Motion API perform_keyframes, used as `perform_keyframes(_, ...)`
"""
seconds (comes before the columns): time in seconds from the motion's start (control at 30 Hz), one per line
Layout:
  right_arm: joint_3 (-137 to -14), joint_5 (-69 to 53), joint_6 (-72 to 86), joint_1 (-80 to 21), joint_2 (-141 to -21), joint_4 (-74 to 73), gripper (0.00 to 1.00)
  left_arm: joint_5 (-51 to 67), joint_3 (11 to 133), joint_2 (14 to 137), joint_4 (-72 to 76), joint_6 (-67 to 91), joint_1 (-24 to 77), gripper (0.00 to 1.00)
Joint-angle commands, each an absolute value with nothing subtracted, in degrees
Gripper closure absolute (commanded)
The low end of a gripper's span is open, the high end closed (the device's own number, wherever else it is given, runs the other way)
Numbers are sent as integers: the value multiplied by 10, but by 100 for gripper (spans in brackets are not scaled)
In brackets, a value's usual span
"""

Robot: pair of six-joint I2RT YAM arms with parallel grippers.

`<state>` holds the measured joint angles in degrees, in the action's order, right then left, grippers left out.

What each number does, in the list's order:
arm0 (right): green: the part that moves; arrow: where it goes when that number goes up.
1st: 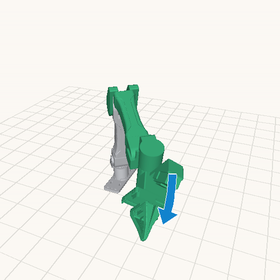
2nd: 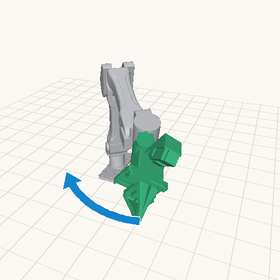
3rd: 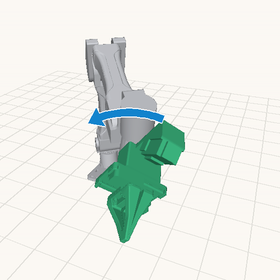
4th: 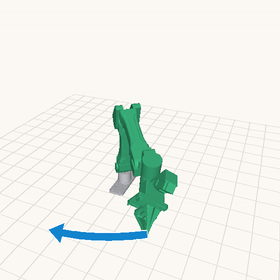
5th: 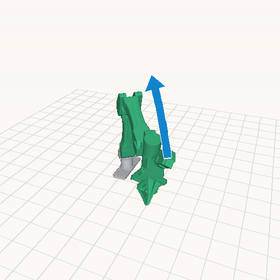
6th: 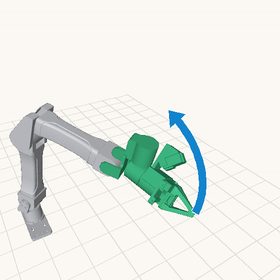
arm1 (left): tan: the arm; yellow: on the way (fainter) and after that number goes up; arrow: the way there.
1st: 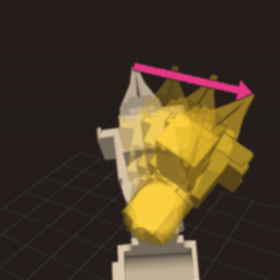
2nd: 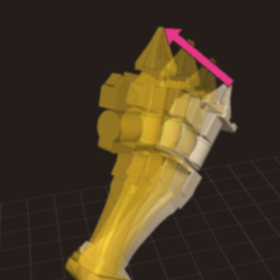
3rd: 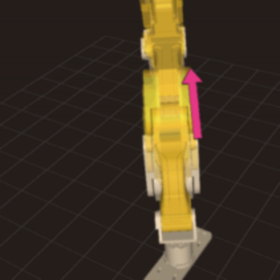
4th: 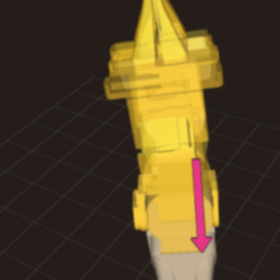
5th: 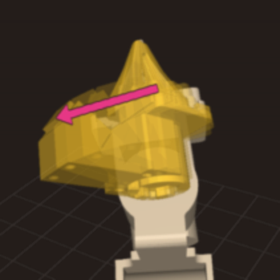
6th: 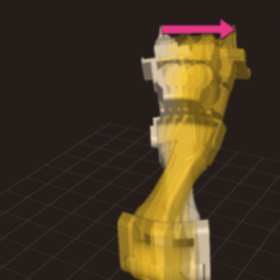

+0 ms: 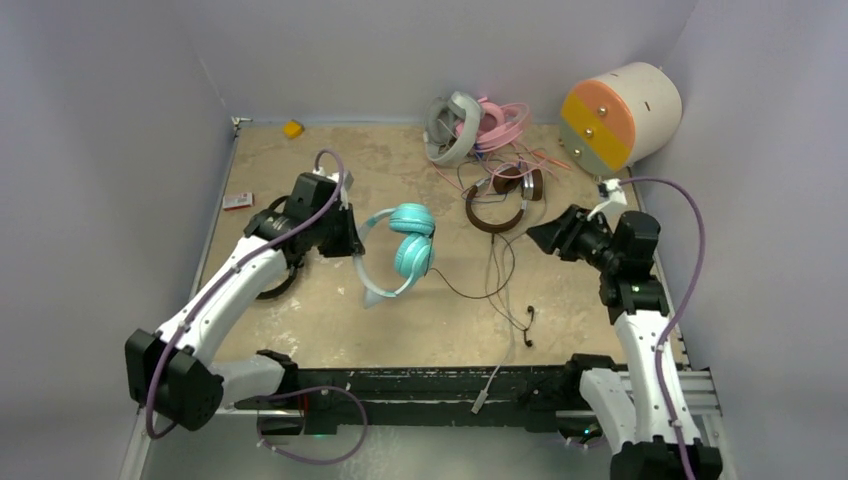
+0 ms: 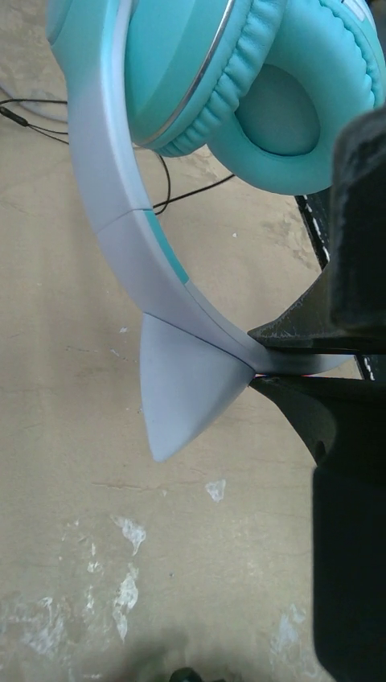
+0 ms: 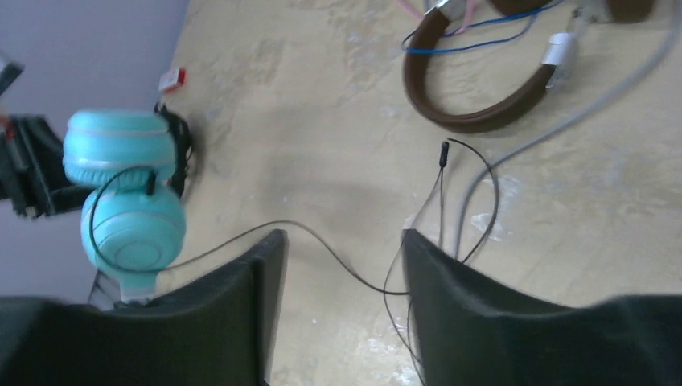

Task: Wrap the headphones
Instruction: Wrap the headphones cable around the headphones.

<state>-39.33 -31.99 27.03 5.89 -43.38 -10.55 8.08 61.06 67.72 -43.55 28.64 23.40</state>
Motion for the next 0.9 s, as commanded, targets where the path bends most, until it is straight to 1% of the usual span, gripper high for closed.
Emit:
perform_keyframes(0.0, -394, -349, 223, -24, -467, -76, 26, 111, 664, 714, -399, 342, 236, 100)
perform_keyframes(0.03, -396, -347, 218, -48, -476, -70, 17, 114, 668, 722, -397, 341, 238, 100)
perform_keyframes(0.1, -406, -337, 211, -91, -497, -64, 3, 109, 670, 731, -386, 336, 246, 100)
perform_keyframes(0.13, -413, -332, 204, -113, -510, -64, 1, 101, 669, 733, -382, 332, 253, 100)
perform_keyframes(0.37, -454, -282, 193, -224, -579, -36, 1, 3, 658, 761, -383, 316, 316, 100)
perform_keyframes(0.43, -465, -261, 191, -251, -596, -33, 1, -34, 651, 757, -374, 322, 331, 100)
perform_keyframes(0.53, -475, -247, 204, -286, -627, -18, 1, -60, 640, 742, -354, 330, 347, 100)
perform_keyframes(0.6, -473, -261, 220, -296, -642, -5, 1, -72, 636, 737, -347, 333, 353, 100)
perform_keyframes(0.67, -460, -280, 247, -304, -654, 40, 1, -79, 633, 736, -345, 333, 357, 100)
perform_keyframes(0.87, -427, -298, 337, -318, -700, 144, 1, -61, 614, 730, -324, 351, 363, 100)
